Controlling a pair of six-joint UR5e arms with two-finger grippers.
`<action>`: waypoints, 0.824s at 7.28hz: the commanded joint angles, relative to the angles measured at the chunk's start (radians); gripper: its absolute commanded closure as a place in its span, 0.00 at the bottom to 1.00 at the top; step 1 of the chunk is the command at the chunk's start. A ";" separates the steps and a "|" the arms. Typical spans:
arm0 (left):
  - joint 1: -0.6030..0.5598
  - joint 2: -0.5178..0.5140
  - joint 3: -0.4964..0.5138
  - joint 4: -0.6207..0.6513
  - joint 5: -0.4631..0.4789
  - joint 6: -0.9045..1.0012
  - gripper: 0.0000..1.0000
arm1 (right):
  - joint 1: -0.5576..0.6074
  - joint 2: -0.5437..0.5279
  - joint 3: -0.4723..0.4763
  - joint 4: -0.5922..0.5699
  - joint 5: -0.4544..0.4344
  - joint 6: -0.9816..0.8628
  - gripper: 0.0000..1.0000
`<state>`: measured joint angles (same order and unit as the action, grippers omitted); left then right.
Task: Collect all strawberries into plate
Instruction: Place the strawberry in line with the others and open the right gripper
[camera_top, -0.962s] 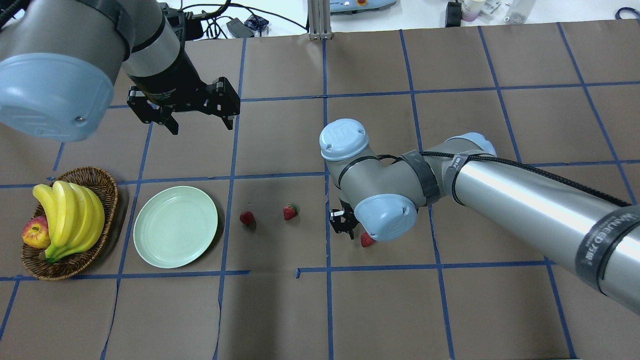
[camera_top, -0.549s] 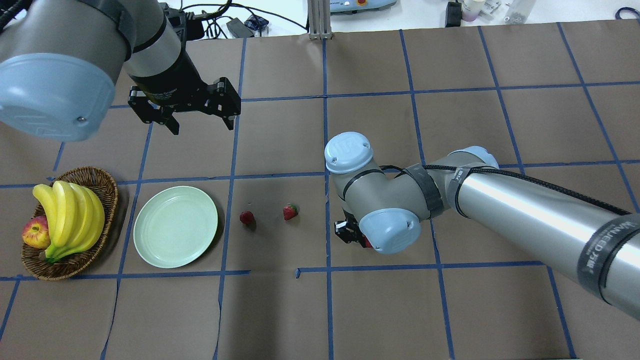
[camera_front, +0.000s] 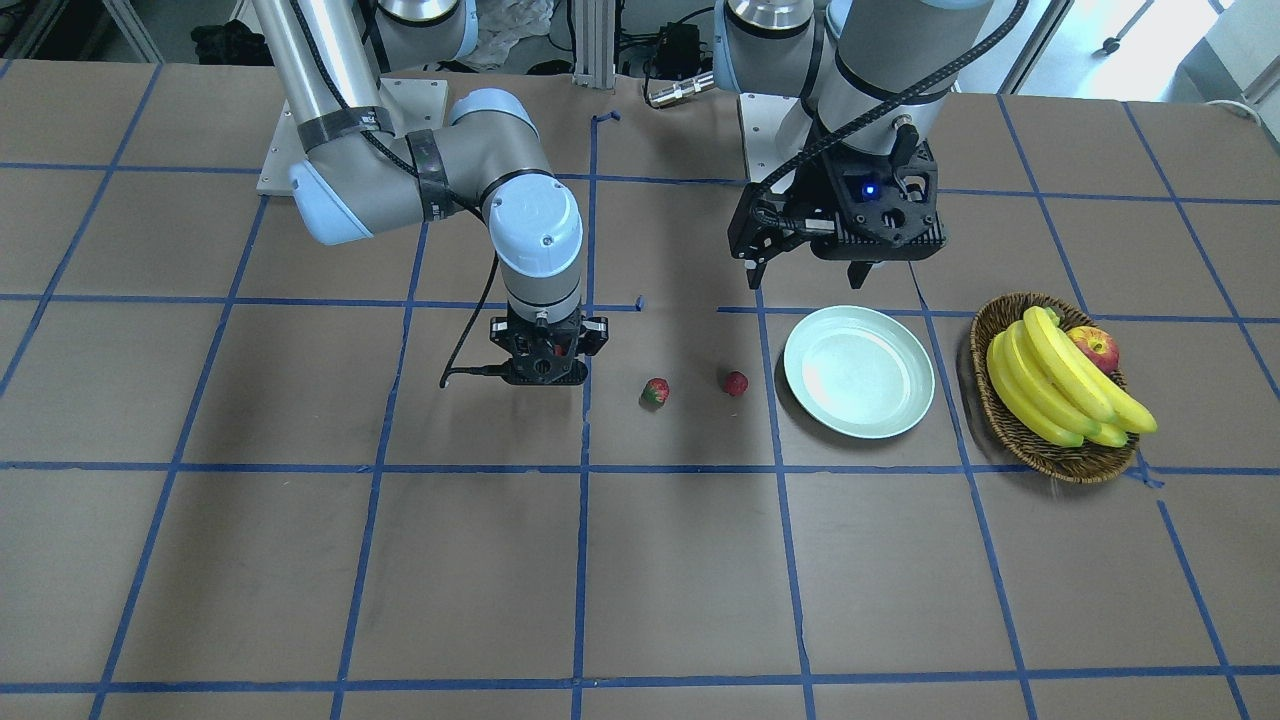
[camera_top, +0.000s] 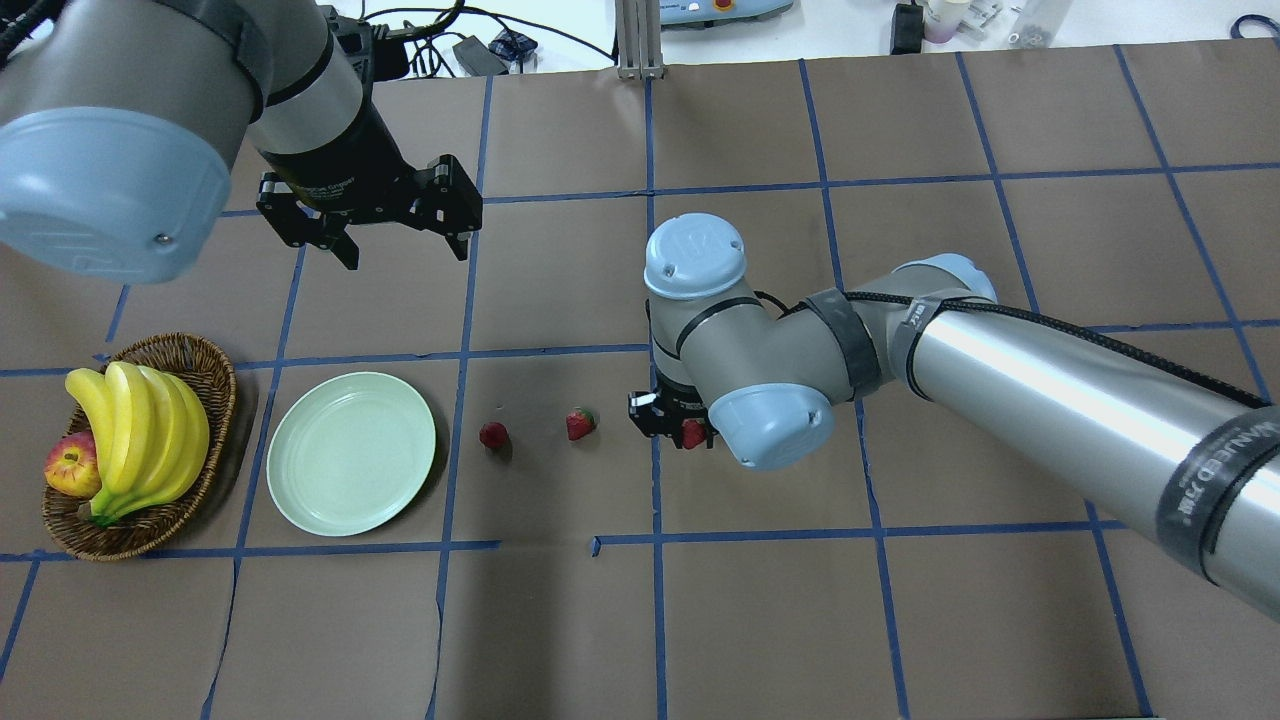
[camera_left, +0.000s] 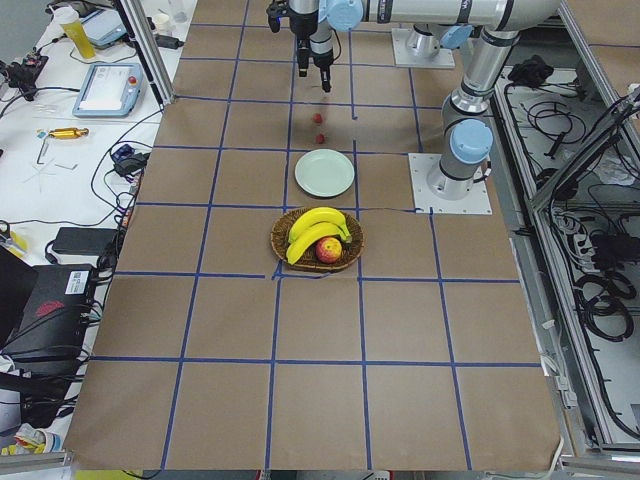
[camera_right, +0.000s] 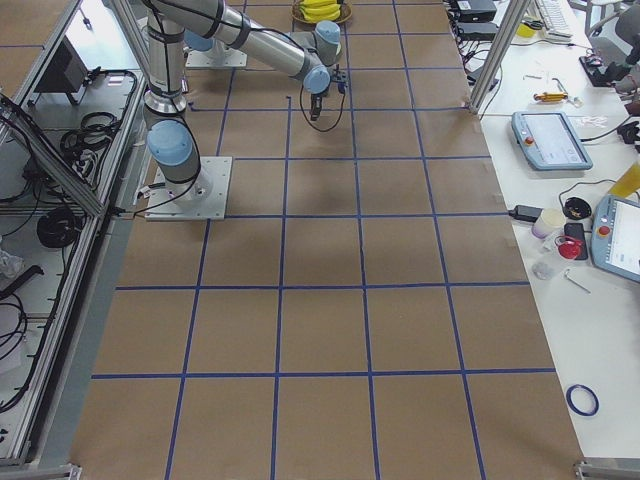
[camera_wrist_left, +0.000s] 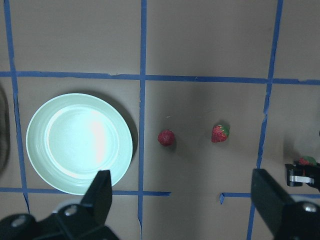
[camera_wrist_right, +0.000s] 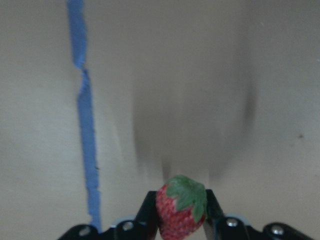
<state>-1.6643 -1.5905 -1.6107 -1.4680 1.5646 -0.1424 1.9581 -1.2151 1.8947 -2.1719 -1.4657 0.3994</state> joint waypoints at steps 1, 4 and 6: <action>0.003 0.001 0.002 0.000 0.000 0.001 0.00 | 0.001 0.070 0.016 -0.193 0.133 0.070 0.84; 0.005 0.004 0.002 0.000 -0.002 0.001 0.00 | 0.004 0.056 0.050 -0.243 0.084 0.058 0.00; 0.005 0.003 0.002 0.000 0.000 0.001 0.00 | -0.008 -0.007 0.029 -0.165 -0.034 0.035 0.00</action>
<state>-1.6600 -1.5871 -1.6092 -1.4680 1.5643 -0.1412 1.9586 -1.1860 1.9382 -2.4020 -1.4339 0.4524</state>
